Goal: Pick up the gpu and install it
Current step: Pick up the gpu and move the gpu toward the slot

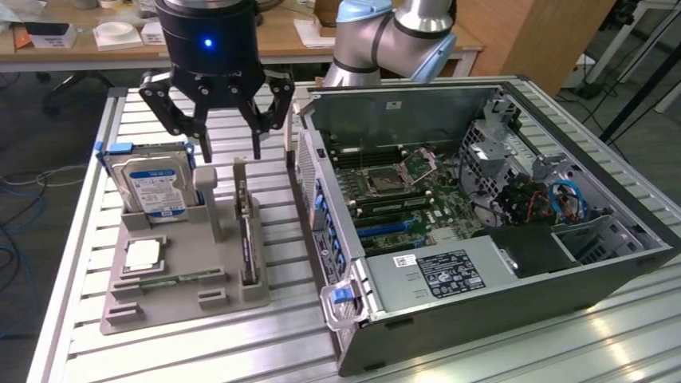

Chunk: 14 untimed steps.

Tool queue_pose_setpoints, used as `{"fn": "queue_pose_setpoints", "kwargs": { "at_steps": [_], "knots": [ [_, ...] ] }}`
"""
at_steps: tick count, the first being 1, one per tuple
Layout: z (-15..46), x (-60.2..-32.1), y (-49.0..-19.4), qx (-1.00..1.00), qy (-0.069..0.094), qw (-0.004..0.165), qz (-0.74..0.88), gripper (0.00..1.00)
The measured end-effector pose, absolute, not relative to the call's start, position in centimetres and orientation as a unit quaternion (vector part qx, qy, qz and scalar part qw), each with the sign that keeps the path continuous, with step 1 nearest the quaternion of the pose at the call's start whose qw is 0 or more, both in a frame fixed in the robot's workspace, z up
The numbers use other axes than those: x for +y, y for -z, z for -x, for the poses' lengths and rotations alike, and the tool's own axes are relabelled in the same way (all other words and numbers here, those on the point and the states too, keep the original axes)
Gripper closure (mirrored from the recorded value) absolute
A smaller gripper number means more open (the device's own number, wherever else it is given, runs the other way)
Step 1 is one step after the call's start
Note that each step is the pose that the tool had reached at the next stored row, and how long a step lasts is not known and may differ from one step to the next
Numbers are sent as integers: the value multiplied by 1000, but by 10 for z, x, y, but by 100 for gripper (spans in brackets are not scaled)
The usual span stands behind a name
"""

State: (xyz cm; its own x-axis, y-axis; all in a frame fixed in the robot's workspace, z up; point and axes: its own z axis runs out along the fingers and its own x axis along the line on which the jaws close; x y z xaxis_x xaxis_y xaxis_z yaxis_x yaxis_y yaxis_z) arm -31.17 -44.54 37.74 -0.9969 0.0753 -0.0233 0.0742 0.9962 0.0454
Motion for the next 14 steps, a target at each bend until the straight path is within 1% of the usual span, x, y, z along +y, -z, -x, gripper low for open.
{"fn": "queue_pose_setpoints", "kwargs": {
  "at_steps": [14],
  "knots": [
    [309,-446,-352,999,-22,12,-38,41]
  ]
}}
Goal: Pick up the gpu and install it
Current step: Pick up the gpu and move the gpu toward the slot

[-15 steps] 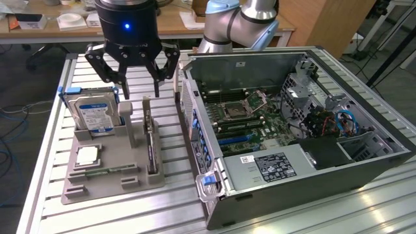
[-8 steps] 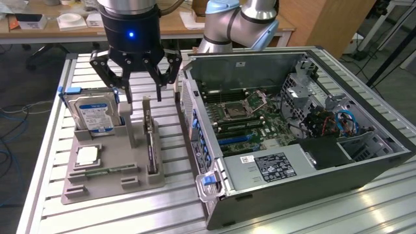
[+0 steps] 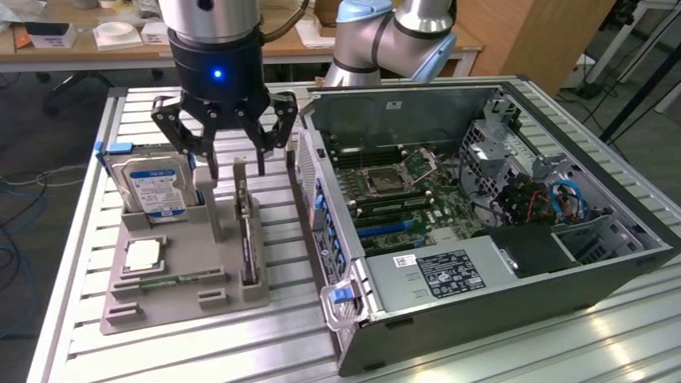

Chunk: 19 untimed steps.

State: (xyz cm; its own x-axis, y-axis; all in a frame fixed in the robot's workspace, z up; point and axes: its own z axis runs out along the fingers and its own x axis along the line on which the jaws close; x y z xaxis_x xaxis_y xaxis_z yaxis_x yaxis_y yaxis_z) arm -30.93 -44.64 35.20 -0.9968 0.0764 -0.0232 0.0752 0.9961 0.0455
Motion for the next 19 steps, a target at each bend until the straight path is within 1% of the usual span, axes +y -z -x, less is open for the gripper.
{"fn": "queue_pose_setpoints", "kwargs": {
  "at_steps": [19],
  "knots": [
    [309,-449,-317,999,-22,12,-39,41]
  ]
}}
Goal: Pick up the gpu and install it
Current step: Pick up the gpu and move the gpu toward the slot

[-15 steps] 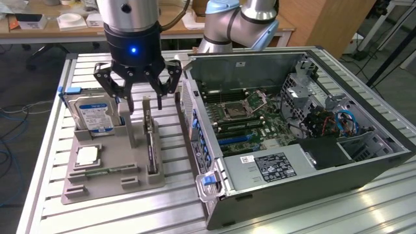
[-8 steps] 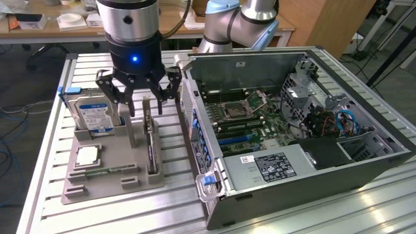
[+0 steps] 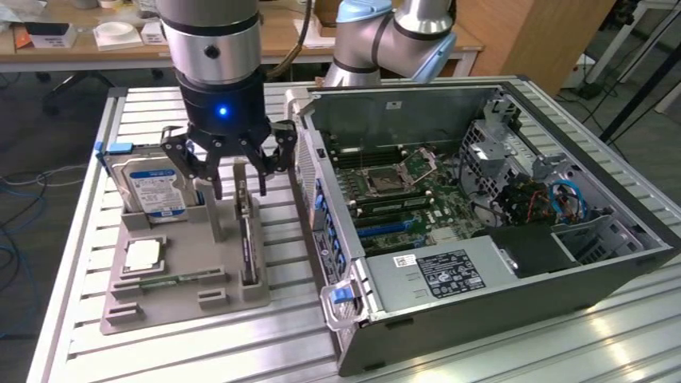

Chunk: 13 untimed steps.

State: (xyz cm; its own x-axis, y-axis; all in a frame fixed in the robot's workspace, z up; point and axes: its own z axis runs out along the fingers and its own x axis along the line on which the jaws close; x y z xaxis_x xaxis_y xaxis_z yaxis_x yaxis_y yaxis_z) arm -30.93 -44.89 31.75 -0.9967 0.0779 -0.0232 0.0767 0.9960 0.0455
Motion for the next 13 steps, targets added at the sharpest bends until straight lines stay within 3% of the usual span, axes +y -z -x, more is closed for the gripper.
{"fn": "queue_pose_setpoints", "kwargs": {
  "at_steps": [13],
  "knots": [
    [309,-451,-294,999,-22,13,-39,41]
  ]
}}
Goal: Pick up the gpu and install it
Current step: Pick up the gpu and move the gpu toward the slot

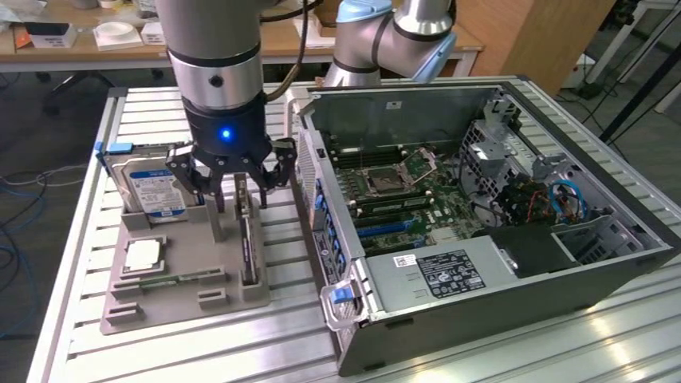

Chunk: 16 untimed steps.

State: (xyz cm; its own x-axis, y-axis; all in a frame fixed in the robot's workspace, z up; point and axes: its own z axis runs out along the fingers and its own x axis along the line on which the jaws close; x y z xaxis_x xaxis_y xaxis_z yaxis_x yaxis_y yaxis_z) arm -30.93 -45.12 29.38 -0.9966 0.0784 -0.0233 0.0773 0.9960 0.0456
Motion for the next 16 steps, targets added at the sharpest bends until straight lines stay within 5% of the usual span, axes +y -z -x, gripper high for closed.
{"fn": "queue_pose_setpoints", "kwargs": {
  "at_steps": [16],
  "knots": [
    [309,-458,-265,999,-22,13,-39,41]
  ]
}}
